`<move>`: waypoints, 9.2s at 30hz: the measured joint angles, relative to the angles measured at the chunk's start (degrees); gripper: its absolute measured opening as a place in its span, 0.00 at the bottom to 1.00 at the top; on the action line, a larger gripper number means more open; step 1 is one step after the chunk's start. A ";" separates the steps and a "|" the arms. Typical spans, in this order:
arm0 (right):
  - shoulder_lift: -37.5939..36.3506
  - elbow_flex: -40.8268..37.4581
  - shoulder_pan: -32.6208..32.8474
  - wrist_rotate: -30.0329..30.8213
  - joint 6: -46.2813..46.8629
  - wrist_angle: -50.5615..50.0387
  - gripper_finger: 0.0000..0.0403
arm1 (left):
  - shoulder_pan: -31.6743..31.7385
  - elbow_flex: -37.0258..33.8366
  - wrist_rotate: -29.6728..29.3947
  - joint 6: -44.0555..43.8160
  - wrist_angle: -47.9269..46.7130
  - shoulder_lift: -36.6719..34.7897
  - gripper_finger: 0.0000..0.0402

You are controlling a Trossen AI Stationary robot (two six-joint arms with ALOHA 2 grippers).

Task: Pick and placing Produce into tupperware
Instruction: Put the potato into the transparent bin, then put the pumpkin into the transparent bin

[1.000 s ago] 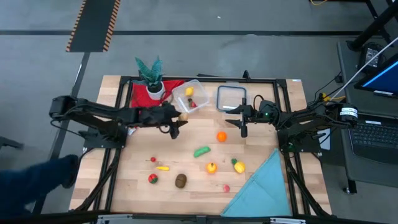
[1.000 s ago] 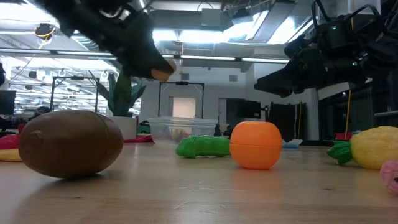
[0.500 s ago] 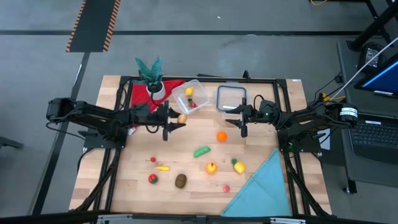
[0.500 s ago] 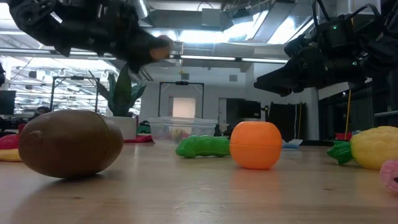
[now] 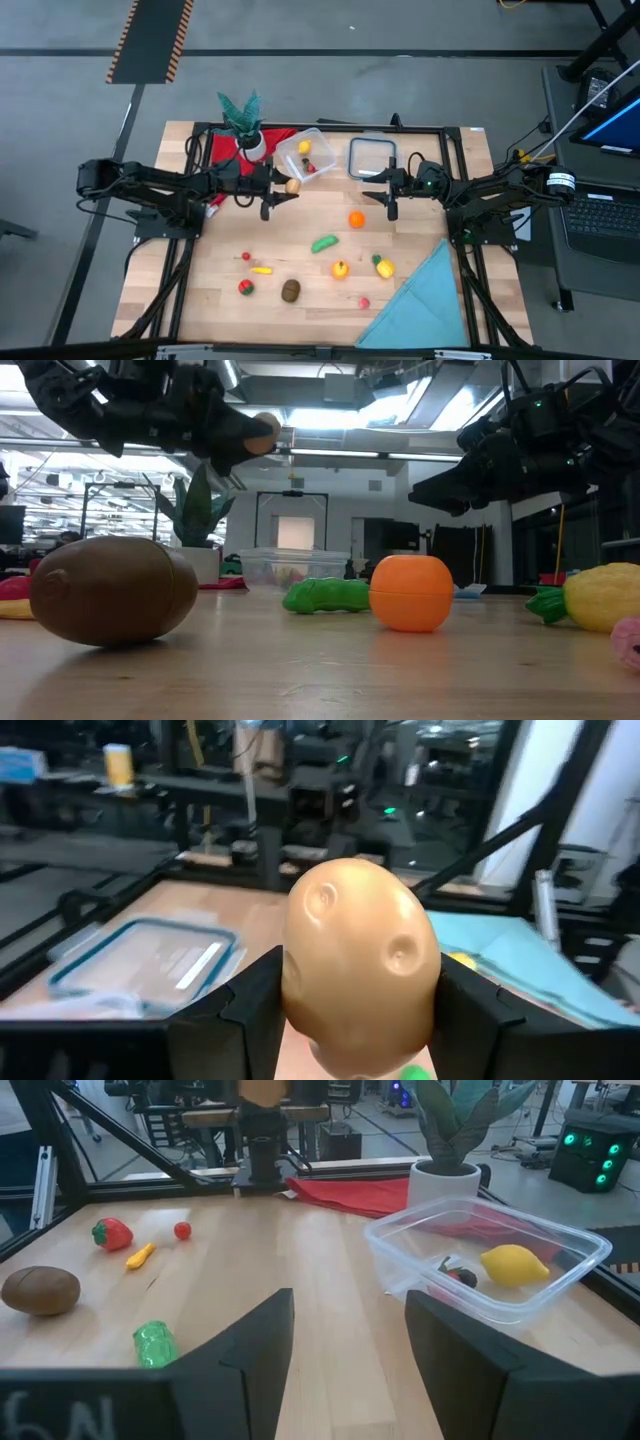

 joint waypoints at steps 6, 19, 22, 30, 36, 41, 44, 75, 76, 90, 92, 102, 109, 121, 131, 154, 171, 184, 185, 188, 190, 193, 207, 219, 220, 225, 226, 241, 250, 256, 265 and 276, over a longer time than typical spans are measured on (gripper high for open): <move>0.01 0.00 -0.02 0.00 0.07 0.00 0.49 | 1.27 0.00 -2.25 -0.06 0.12 -0.06 0.46; 0.00 0.00 -0.04 8.84 0.18 0.43 0.49 | 1.27 0.00 -19.50 -0.02 -1.52 -0.05 0.45; 0.00 0.00 -0.04 10.76 0.20 1.38 0.49 | 1.25 0.00 -23.42 -0.01 -2.66 -0.05 0.45; 0.00 0.00 -0.04 14.32 0.07 1.49 0.49 | 1.25 0.02 -29.94 0.04 -5.72 -0.04 0.45; 0.00 0.00 -0.04 14.14 0.14 1.42 0.49 | 1.25 0.29 -30.04 -0.56 -7.77 -0.04 0.45; 0.00 0.00 -0.04 14.12 0.29 1.36 0.49 | 1.25 4.92 -30.04 -3.03 -22.78 -0.03 0.45; 0.00 0.00 -0.04 14.12 0.29 1.31 0.49 | 1.25 8.25 -30.02 -3.13 -29.84 -0.02 0.45; 0.00 0.02 -0.04 14.08 -0.17 -0.45 0.49 | 10.99 25.34 -25.44 -1.81 -43.77 16.82 0.45; 0.00 0.02 -0.04 14.08 -0.17 -0.46 0.49 | 11.48 26.95 -25.45 -1.28 -45.74 18.09 0.45; 0.00 0.02 -0.04 14.08 -0.19 -2.35 0.49 | 13.99 42.56 -25.49 1.92 -59.94 28.09 0.45; 0.00 0.02 -0.03 14.08 -0.21 -2.80 0.49 | 14.46 42.66 -25.41 1.92 -60.26 28.29 0.45; 0.00 0.02 -0.02 14.08 -0.20 -2.94 0.49 | 15.91 42.69 -24.38 1.86 -64.64 28.27 0.45; 0.00 0.02 -0.02 14.10 -0.21 -3.01 0.49 | 15.85 42.71 -21.85 1.72 -64.84 28.82 0.46; 0.00 0.02 -0.02 14.10 -0.08 -3.30 0.49 | 16.09 42.71 -21.42 1.90 -65.08 34.09 0.46; 0.00 0.02 -0.02 14.10 -0.06 -3.32 0.49 | 16.15 42.69 -21.39 3.39 -64.02 35.59 0.48; 0.00 0.02 -0.04 14.10 -0.47 -3.41 0.49 | 15.45 42.84 -21.65 5.14 -62.21 32.51 0.53; 0.00 0.02 -0.07 14.10 -1.76 -2.95 0.49 | 3.77 31.85 -21.67 8.18 -54.70 8.92 0.53; 0.00 0.04 -0.07 7.18 -1.61 -1.20 0.49 | -10.04 11.11 -21.27 7.39 -43.06 -9.99 0.53; 0.01 0.04 -0.05 6.11 -1.58 -1.02 0.49 | -10.70 10.32 -20.51 7.37 -42.49 -10.66 0.53; 0.02 0.27 0.05 4.25 -1.22 -0.35 0.49 | -12.24 7.91 -18.69 6.00 -40.63 -11.89 0.53; 0.02 0.67 0.10 2.98 0.85 -0.29 0.49 | -13.05 6.40 -17.87 5.17 -38.17 -12.10 0.53; 0.04 1.68 0.24 -0.32 4.43 -0.27 0.49 | -13.89 3.96 -16.82 4.92 -33.27 -11.81 0.53; 0.04 3.23 0.26 -4.26 4.26 0.57 0.49 | -13.00 0.89 -17.11 6.25 -29.41 -11.69 0.53; 0.02 10.45 1.31 -3.79 -1.61 -11.36 0.69 | -12.98 0.88 -17.32 6.27 -28.42 -11.69 0.53; 0.02 11.61 1.96 -3.79 -3.47 -14.29 0.70 | -12.98 0.89 -17.32 6.29 -28.41 -11.69 0.53; 0.02 18.42 5.46 -3.23 -9.80 -32.09 0.74 | -12.98 0.90 -17.32 6.10 -28.45 -11.69 0.53; 0.02 20.17 6.16 -1.94 -10.53 -36.60 0.74 | -12.98 0.89 -17.32 6.10 -28.45 -11.69 0.53; -0.02 32.63 10.08 7.72 -5.47 -75.47 0.72 | -13.03 0.89 -17.32 5.64 -28.56 -11.69 0.53; 0.29 32.61 10.08 7.70 -2.24 -76.61 0.72 | -13.05 0.90 -17.32 1.65 -28.58 -11.69 0.53; 3.82 32.61 10.68 7.80 -2.01 -74.22 0.72 | -13.05 0.89 -17.32 1.64 -28.56 -11.69 0.53; 9.26 32.57 12.33 7.64 0.13 -72.85 0.72 | -12.85 0.87 -17.32 3.05 -28.78 -11.69 0.53; 14.73 32.54 14.25 7.63 1.62 -68.55 0.72 | -12.85 0.87 -17.32 5.42 -29.06 -11.68 0.53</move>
